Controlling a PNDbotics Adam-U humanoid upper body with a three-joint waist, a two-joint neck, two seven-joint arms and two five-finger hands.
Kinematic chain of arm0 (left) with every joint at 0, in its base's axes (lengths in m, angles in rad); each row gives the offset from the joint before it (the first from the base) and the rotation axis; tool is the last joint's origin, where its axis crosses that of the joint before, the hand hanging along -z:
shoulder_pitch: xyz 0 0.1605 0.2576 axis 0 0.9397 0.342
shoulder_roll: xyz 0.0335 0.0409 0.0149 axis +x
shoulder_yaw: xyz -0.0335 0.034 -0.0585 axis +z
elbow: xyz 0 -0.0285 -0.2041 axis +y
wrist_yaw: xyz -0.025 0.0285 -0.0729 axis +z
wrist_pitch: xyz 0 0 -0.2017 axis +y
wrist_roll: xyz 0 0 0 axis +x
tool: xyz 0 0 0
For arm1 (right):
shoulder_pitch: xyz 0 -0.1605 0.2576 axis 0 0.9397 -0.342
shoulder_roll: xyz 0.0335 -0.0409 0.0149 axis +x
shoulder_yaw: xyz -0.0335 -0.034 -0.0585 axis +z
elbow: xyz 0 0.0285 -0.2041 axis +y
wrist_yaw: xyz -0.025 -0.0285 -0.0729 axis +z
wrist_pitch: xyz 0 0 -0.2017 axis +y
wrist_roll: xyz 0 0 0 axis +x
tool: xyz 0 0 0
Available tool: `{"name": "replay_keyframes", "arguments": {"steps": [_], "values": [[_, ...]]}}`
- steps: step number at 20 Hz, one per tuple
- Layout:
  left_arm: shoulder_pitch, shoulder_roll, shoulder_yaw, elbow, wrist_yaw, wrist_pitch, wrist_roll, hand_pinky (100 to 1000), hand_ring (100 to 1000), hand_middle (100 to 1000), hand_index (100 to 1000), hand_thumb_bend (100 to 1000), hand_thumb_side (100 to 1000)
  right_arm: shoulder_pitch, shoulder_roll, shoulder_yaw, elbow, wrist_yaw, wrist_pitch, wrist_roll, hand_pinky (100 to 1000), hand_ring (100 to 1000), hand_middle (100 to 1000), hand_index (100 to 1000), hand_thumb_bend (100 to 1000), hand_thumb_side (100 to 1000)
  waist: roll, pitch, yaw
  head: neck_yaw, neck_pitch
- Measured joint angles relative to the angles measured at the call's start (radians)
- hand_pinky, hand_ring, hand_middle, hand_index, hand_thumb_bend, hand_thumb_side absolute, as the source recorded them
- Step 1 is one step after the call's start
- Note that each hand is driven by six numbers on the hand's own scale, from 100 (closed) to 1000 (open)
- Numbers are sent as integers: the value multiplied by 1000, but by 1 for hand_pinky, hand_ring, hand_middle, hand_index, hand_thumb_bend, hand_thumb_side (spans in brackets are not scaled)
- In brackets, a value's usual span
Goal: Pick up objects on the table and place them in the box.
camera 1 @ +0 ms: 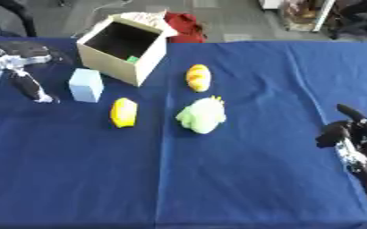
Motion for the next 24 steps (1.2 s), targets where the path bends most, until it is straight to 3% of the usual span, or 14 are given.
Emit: {"name": "replay_keyframes", "arguments": {"steps": [6,18,24], "values": [[-8,-10,15,36,-20,15,48,878,868,886,970,412,217,-1,0,3,0,-7,0,0,582,591,591,929,100,427,-6,4,-23,15,0],[-14,-26,38,108,-25,43,104,857,827,839,936,337,221,-11,-8,8,0,-16,1,0,582,591,590,929,100,422,-13,40,-77,65,-2],[-17,-31,40,113,-16,34,114,745,551,523,707,248,210,-18,-8,8,0,-17,1,0,582,592,590,930,100,425,-13,45,-80,70,-2]]}}
